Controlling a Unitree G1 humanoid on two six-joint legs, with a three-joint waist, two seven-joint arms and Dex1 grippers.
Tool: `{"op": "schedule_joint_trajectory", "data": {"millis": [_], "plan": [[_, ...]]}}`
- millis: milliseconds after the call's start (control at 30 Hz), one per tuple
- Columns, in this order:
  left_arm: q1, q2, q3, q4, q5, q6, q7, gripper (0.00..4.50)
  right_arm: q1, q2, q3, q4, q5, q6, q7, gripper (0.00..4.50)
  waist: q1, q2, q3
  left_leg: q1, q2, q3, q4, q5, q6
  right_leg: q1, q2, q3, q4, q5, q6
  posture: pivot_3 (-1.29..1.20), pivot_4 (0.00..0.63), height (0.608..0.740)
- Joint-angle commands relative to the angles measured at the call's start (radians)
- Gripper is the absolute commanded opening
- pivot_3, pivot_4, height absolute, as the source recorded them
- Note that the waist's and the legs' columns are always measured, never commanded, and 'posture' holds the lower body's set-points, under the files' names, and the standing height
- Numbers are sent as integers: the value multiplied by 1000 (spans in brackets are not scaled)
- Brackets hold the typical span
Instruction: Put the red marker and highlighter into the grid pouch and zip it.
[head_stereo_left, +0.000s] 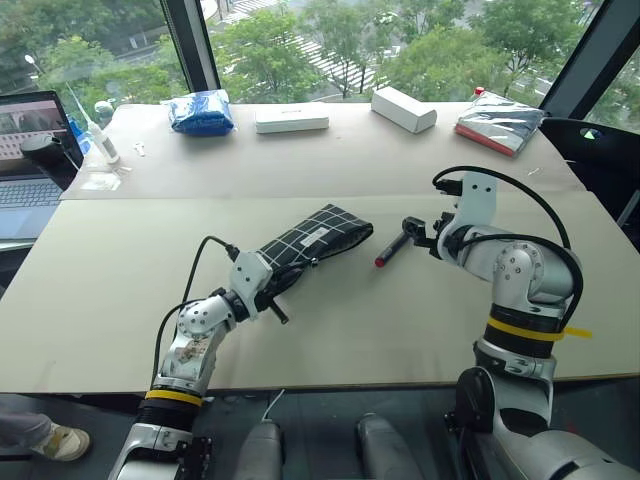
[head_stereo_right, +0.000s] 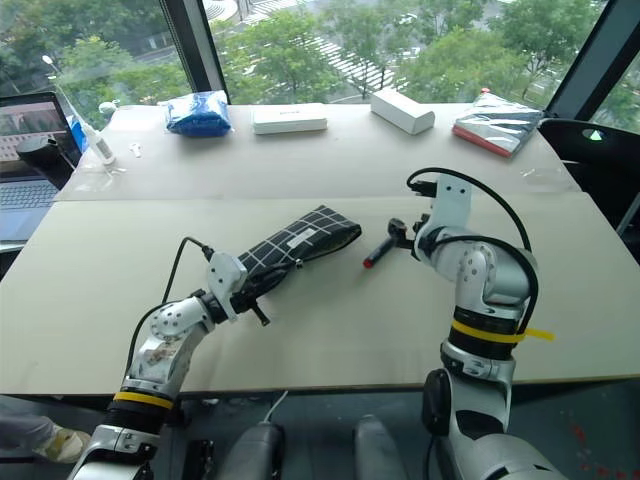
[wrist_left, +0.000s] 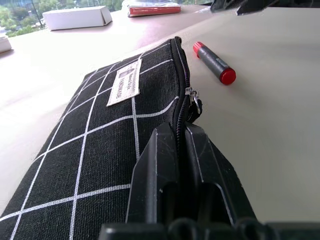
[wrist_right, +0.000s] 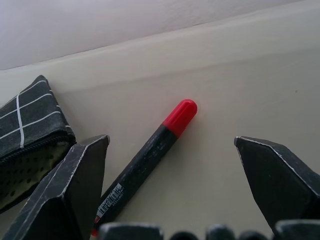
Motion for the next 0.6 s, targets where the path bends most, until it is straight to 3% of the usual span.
{"op": "schedule_joint_trajectory", "data": {"millis": [33, 367, 600], "plan": [[-2, 1, 2, -33, 2, -15, 8, 0, -43, 34, -45, 33, -25, -81, -54, 4465, -5, 0, 0, 0, 0, 0, 0, 0, 0, 0, 0, 0, 0, 0, 0, 0, 150, 740], [10, 0, 4, -79, -1, 16, 31, 0, -58, 66, -57, 181, -44, -185, -88, 4465, -11, 0, 0, 0, 0, 0, -1, 0, 0, 0, 0, 0, -1, 0, 0, 0, 150, 740], [12, -9, -3, -99, 0, 33, 47, 0, -73, 90, 5, 218, -51, -216, -66, 4465, -12, 0, 0, 0, 0, 0, -2, 0, 0, -1, 0, 0, -1, 0, 0, 0, 150, 740]]}}
